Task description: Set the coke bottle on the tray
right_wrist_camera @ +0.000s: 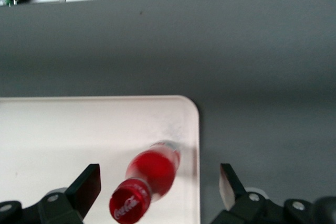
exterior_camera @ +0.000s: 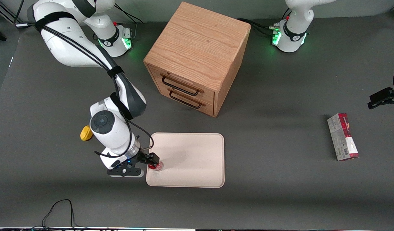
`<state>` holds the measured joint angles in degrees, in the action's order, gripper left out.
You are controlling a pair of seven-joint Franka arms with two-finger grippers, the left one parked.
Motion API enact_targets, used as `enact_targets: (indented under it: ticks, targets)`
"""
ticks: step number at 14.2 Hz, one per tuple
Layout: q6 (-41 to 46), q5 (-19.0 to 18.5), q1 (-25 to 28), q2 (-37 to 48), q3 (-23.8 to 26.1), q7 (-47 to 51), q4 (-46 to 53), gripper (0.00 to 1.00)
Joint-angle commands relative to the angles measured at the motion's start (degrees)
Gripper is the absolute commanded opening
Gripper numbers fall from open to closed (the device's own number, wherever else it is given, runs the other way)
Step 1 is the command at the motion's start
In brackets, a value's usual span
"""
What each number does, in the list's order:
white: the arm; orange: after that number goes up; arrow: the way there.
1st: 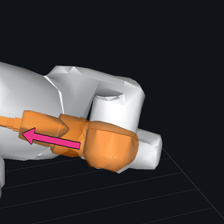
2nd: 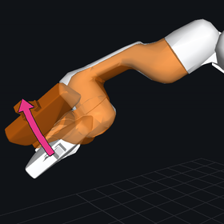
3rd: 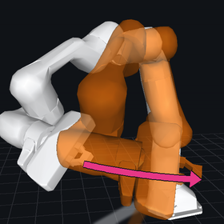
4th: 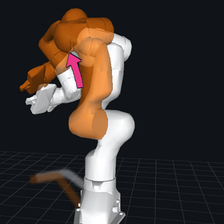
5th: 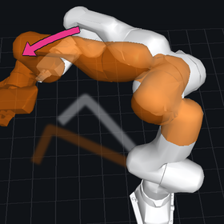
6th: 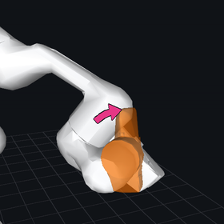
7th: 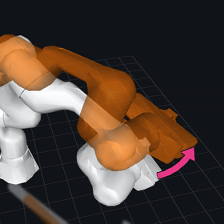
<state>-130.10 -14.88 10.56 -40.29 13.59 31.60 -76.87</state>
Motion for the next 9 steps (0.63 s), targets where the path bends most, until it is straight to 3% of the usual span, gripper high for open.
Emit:
enact_targets:
  ticks: [1, 4, 7, 9]
  targets:
    - [7.4, 0.3, 0.3, 6.3, -2.9, -4.1, -1.2, 1.0]
    - [14.2, 12.9, 0.6, 13.5, -10.6, -20.0, -4.4, 1.0]
    - [25.9, 15.2, 0.6, 21.7, -17.0, -31.3, -7.8, 1.0]
    - [27.4, 18.9, 0.6, 28.3, -21.2, -32.6, -12.3, 1.0]
